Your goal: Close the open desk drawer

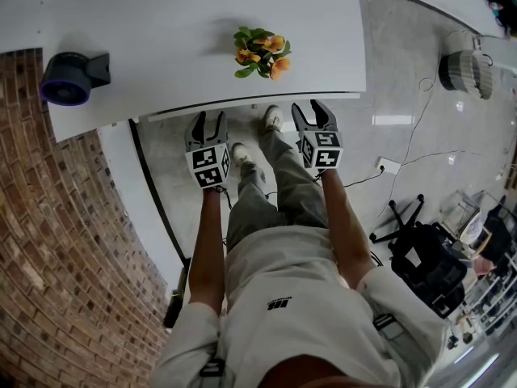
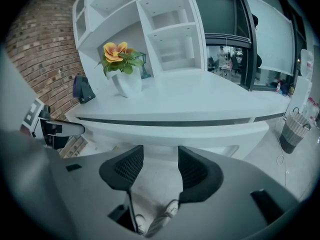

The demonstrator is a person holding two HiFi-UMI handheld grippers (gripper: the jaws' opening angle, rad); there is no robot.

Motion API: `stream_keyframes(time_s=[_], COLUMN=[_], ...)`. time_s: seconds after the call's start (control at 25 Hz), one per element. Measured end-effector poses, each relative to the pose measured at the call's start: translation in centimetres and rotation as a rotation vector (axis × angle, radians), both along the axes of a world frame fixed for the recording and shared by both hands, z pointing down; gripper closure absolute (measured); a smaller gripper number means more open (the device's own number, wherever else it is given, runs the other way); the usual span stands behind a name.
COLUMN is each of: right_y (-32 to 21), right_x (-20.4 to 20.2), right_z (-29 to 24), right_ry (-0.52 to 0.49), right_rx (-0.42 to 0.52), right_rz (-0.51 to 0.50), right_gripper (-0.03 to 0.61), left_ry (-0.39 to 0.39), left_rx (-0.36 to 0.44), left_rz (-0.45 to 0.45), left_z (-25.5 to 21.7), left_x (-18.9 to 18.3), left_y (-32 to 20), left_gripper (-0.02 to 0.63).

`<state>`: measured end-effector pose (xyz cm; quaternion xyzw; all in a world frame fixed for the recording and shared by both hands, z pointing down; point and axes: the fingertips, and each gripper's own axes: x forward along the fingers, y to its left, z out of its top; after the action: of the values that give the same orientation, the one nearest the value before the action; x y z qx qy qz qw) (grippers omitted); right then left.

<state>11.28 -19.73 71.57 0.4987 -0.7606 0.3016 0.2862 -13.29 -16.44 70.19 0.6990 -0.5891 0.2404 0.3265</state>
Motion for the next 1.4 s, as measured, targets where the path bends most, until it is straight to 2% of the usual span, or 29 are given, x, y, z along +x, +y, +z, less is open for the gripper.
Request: stream_keyframes(time_s=[0.4, 1.12, 1.4], right_y=[-0.8, -0.7, 2.3], right_x=[-0.1, -1.0, -2.9], right_z=[0.2, -0.3, -4.8], right_ry=[-0.005, -0.033, -0.051], right_rx=[0.003, 0.003, 0.098], right_rz=[-0.003, -0.021, -0.065], right_gripper=[0.358, 0.357, 0.359], left_ry=[-0.016, 0.005, 0.05], left_rx=[-0.001, -0.003, 0.068], left_rz=[0.009, 0.038, 0.101], left_z=[0.1, -0.9, -4.5], left_x=[0.0, 0.9, 2.5], left_y=[-0.8, -0.8, 1.7], left_gripper=[0.399, 0.333, 0.333])
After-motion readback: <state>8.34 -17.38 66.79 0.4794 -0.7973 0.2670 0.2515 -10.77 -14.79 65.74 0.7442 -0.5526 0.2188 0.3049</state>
